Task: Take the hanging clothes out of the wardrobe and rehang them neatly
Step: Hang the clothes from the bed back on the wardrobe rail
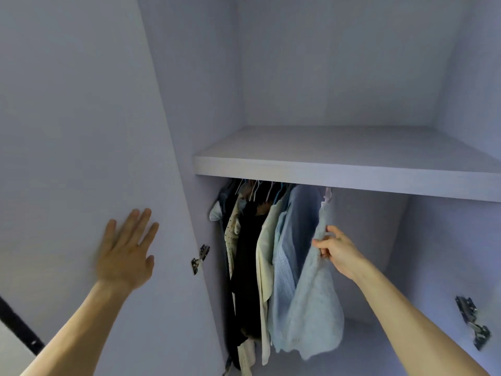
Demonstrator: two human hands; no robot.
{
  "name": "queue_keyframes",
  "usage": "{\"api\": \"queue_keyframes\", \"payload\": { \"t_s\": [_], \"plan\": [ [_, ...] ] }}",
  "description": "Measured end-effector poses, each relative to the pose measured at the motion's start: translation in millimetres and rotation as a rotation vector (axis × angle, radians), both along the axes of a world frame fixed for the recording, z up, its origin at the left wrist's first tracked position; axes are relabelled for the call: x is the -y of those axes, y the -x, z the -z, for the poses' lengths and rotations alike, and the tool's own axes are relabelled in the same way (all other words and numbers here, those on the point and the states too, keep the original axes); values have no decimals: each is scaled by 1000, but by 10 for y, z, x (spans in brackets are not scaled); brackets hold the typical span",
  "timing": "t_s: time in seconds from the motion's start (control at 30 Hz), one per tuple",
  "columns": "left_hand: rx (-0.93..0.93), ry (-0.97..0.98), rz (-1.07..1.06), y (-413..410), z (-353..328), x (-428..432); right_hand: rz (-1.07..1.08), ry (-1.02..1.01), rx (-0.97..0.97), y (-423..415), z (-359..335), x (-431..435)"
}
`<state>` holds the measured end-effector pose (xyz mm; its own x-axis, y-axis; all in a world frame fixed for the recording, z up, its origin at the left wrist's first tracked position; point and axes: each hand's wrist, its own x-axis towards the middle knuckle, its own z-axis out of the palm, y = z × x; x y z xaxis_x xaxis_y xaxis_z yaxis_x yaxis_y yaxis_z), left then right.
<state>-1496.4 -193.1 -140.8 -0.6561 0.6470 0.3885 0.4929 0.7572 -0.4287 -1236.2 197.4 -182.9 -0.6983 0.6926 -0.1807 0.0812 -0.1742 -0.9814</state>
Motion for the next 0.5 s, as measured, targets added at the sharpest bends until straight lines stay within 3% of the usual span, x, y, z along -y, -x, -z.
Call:
{"api": "queue_keyframes", "payload": {
  "t_s": [0.1, 0.33, 0.5],
  "plan": [
    [-129, -86, 155, 125, 132, 62, 24, -8, 9, 303, -50, -241],
    [-130, -126, 76, 232, 313, -22, 119, -14, 42, 820, 66, -643],
    [-198, -104, 57, 258, 354, -39, 104, -47, 188, 998, 441, -887]
  ]
}}
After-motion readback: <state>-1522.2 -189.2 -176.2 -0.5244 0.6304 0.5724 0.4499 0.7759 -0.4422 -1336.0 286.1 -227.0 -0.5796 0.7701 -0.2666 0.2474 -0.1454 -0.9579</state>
